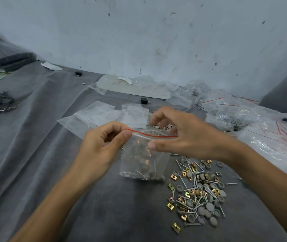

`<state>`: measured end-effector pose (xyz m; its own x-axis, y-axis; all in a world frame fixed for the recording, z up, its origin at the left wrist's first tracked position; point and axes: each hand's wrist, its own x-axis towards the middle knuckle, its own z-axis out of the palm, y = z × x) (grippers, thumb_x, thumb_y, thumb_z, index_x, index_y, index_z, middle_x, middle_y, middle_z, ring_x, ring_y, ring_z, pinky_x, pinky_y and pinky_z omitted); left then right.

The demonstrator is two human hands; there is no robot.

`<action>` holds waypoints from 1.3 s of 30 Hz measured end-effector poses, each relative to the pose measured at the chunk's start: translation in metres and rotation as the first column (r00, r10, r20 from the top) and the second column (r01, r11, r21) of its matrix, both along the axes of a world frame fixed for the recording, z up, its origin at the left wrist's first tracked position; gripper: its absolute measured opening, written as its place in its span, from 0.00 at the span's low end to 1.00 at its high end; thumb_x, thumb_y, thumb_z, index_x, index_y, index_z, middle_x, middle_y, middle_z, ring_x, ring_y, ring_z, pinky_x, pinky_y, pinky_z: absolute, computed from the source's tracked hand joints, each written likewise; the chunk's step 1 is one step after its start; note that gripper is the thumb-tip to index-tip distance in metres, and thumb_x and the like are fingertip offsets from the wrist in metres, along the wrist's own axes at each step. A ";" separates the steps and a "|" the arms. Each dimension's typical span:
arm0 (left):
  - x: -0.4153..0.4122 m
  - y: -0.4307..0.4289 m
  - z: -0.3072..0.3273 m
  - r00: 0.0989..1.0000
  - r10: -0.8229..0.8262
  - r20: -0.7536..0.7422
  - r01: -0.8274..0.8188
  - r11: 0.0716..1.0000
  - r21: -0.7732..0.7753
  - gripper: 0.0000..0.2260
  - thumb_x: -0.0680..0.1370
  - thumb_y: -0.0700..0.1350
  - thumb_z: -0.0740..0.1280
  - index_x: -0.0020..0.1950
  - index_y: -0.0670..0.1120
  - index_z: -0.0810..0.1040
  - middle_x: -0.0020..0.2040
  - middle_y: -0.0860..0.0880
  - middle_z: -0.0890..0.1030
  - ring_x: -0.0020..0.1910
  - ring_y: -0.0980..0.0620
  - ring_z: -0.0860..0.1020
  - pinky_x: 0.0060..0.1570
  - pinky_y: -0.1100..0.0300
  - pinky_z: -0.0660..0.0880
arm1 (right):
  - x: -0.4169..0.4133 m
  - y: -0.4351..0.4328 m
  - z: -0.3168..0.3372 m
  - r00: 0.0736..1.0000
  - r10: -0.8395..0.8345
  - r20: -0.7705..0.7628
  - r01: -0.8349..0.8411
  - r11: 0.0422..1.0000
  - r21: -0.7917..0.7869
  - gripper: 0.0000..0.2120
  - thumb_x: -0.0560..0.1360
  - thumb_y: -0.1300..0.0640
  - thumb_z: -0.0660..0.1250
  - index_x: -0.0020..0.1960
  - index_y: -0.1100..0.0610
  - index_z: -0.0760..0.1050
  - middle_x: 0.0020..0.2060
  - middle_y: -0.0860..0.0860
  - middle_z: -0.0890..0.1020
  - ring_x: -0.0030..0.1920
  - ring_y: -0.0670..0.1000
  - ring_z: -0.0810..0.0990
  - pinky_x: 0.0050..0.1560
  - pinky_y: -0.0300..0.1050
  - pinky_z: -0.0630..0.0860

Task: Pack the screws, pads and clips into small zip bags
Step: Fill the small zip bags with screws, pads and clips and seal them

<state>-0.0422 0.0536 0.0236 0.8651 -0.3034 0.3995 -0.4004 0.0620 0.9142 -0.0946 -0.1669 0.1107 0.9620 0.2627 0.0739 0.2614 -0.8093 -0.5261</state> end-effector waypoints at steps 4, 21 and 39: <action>-0.003 -0.005 -0.006 0.999 -0.008 0.052 0.007 1.000 0.020 0.07 0.80 0.49 0.69 0.46 0.47 0.82 0.41 0.43 0.82 0.38 0.49 0.78 0.41 0.58 0.75 | 0.009 0.028 -0.007 0.981 0.051 0.185 -0.026 0.991 -0.135 0.13 0.76 0.45 0.72 0.58 0.48 0.79 0.51 0.42 0.82 0.52 0.42 0.79 0.54 0.42 0.76; 0.005 0.006 -0.006 0.990 0.102 0.099 -0.099 0.995 -0.028 0.06 0.78 0.51 0.69 0.44 0.51 0.82 0.37 0.55 0.81 0.36 0.62 0.76 0.39 0.71 0.72 | 0.008 0.004 -0.023 0.949 -0.152 0.275 0.116 0.983 0.142 0.04 0.72 0.58 0.72 0.38 0.55 0.80 0.31 0.48 0.80 0.32 0.41 0.74 0.35 0.36 0.70; 0.017 0.015 -0.006 0.945 0.299 0.135 -0.297 0.954 -0.036 0.09 0.83 0.45 0.65 0.43 0.51 0.77 0.36 0.53 0.77 0.36 0.57 0.73 0.39 0.71 0.70 | -0.016 -0.070 -0.031 0.871 -0.346 0.349 0.345 0.936 0.068 0.12 0.77 0.44 0.66 0.39 0.50 0.76 0.36 0.46 0.79 0.33 0.41 0.75 0.32 0.33 0.70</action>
<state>-0.0257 0.0689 0.0180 0.8516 -0.0337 0.5231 -0.5242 -0.0662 0.8490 -0.1104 -0.2365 0.0795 0.9027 -0.0823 0.4223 0.1329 -0.8802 -0.4556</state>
